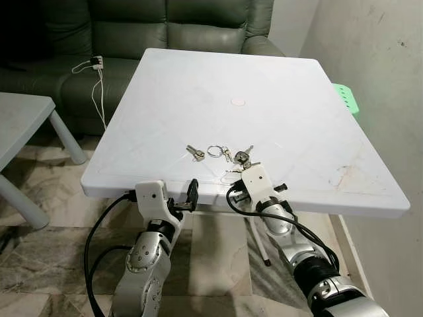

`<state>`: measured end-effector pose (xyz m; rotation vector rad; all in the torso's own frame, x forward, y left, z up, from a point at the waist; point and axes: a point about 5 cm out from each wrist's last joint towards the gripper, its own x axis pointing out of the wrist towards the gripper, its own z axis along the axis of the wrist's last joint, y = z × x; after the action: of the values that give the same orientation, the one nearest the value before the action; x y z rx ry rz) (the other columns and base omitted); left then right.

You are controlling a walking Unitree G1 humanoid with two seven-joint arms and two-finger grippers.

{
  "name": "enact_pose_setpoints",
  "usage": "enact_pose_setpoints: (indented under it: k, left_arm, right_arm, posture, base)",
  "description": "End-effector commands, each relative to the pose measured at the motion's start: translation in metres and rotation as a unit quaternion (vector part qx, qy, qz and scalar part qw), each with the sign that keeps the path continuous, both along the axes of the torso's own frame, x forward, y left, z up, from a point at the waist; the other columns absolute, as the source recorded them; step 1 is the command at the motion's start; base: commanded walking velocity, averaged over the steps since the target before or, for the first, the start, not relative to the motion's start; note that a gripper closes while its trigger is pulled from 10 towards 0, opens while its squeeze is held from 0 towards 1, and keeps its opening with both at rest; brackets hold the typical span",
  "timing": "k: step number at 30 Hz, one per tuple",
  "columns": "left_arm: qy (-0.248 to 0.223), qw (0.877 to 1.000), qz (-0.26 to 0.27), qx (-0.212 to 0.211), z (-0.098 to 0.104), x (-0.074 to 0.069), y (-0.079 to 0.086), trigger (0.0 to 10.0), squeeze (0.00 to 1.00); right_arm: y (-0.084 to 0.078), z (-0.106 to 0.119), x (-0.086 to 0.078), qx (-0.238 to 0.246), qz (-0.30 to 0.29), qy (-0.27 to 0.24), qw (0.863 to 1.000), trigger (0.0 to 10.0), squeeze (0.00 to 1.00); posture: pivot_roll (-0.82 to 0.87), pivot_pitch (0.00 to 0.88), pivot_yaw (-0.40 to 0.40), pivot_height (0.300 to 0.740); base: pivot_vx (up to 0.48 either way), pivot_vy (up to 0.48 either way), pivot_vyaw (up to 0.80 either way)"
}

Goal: Hang keys on a hook

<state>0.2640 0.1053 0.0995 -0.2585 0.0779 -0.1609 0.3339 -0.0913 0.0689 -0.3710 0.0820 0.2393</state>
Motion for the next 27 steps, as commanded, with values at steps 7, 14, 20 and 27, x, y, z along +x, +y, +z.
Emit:
enact_pose_setpoints:
  k: [7,14,20,27]
  left_arm:
    - [-0.009,0.999,-0.004,-0.039,0.010,0.000,-0.018,10.0,0.00]
    - [-0.012,0.999,-0.002,-0.038,0.011,0.002,-0.017,10.0,0.00]
    - [-0.017,0.999,-0.004,-0.035,0.012,0.005,-0.016,10.0,0.00]
    - [-0.026,1.000,-0.016,-0.002,0.015,0.021,-0.011,10.0,0.00]
  right_arm:
    - [-0.011,-0.002,0.001,0.001,-0.028,0.005,1.000,0.0,0.00]
    - [-0.002,0.030,0.005,0.061,0.028,-0.087,0.994,0.0,0.00]
    - [0.001,0.069,0.000,0.088,0.092,-0.211,0.969,0.0,0.00]
    - [-0.007,0.083,0.001,0.029,0.115,-0.255,0.960,10.0,0.00]
  posture:
    - [0.08,0.096,-0.119,0.740]
    - [0.08,0.094,-0.117,0.740]
    - [0.07,0.090,-0.115,0.740]
    - [0.08,0.083,-0.119,0.740]
  base:
    - [0.000,0.000,0.00]
    - [0.000,0.000,0.00]
    - [0.000,0.000,0.00]
    - [0.000,0.000,0.00]
